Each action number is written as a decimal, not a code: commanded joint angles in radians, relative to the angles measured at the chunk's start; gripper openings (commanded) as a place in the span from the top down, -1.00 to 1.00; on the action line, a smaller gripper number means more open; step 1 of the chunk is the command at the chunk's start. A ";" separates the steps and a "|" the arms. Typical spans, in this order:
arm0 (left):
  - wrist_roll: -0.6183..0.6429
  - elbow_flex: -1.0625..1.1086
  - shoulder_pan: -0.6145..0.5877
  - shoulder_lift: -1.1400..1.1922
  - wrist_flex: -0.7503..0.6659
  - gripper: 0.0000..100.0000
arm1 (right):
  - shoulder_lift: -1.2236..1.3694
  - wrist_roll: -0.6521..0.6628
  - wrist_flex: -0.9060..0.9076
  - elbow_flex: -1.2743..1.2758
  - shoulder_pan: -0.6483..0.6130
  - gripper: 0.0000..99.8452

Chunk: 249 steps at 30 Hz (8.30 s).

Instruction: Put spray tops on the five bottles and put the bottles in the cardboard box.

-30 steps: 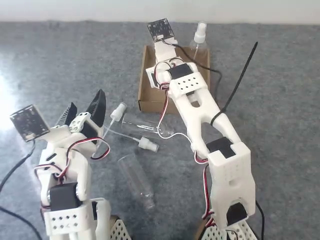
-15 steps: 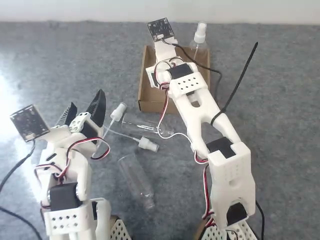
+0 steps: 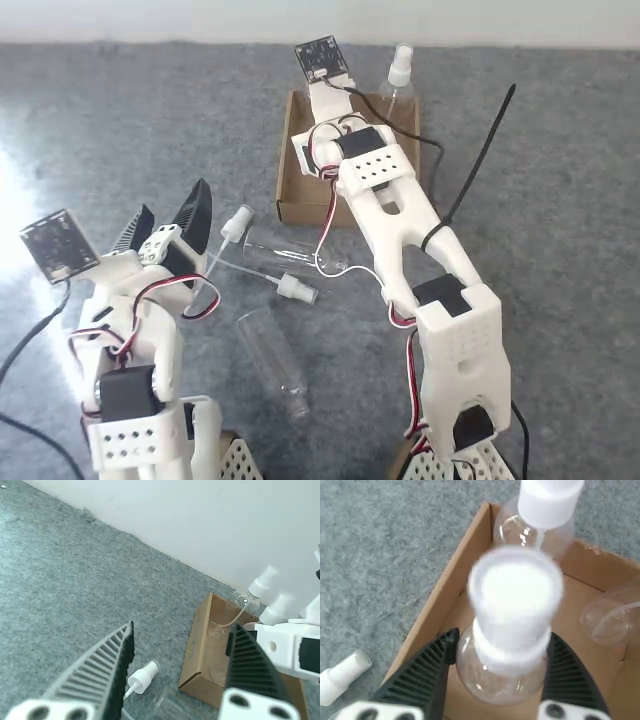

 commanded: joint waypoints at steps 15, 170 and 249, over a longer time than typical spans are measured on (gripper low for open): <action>0.005 -0.008 0.006 -0.012 -0.032 0.44 | -0.050 -0.008 -0.021 -0.071 0.001 0.56; -0.025 -0.007 0.006 -0.012 -0.046 0.44 | -0.127 0.000 -0.915 0.525 -0.001 0.55; -0.028 -0.008 0.006 -0.012 -0.048 0.44 | -0.875 0.063 -0.708 0.999 0.004 0.34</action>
